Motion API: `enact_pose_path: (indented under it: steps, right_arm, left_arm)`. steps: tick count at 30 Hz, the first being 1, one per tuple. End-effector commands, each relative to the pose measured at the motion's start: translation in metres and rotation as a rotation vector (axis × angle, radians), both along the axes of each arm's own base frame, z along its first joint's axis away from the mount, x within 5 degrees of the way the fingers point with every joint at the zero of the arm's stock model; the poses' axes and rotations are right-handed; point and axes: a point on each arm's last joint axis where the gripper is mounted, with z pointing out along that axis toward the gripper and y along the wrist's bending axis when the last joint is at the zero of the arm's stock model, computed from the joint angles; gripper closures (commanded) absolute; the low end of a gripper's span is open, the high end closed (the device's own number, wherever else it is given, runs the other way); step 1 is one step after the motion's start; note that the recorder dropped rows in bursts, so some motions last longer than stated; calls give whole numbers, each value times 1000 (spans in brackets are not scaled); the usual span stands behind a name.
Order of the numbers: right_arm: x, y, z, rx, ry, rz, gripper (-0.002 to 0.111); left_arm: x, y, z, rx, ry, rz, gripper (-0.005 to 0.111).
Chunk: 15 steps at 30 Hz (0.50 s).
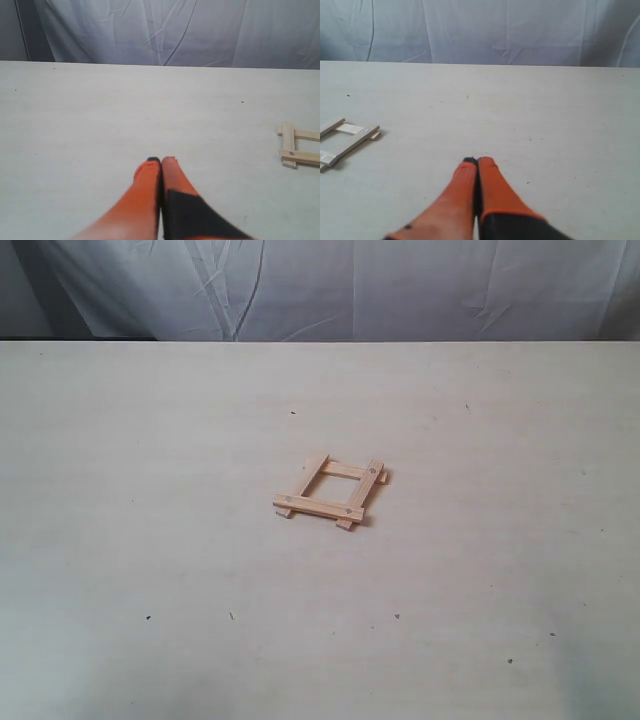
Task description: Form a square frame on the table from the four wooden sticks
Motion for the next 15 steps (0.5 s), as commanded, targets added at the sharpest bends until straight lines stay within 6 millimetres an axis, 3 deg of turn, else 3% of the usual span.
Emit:
enact_pose_path:
  steps: [1, 15]
  right_arm:
    - [0, 0, 1, -5, -14, -7, 108]
    - [0, 0, 0, 17, -8, -4, 108]
  left_arm:
    - [0, 0, 0, 1, -17, 0, 107]
    - [0, 0, 0, 1, -17, 0, 107]
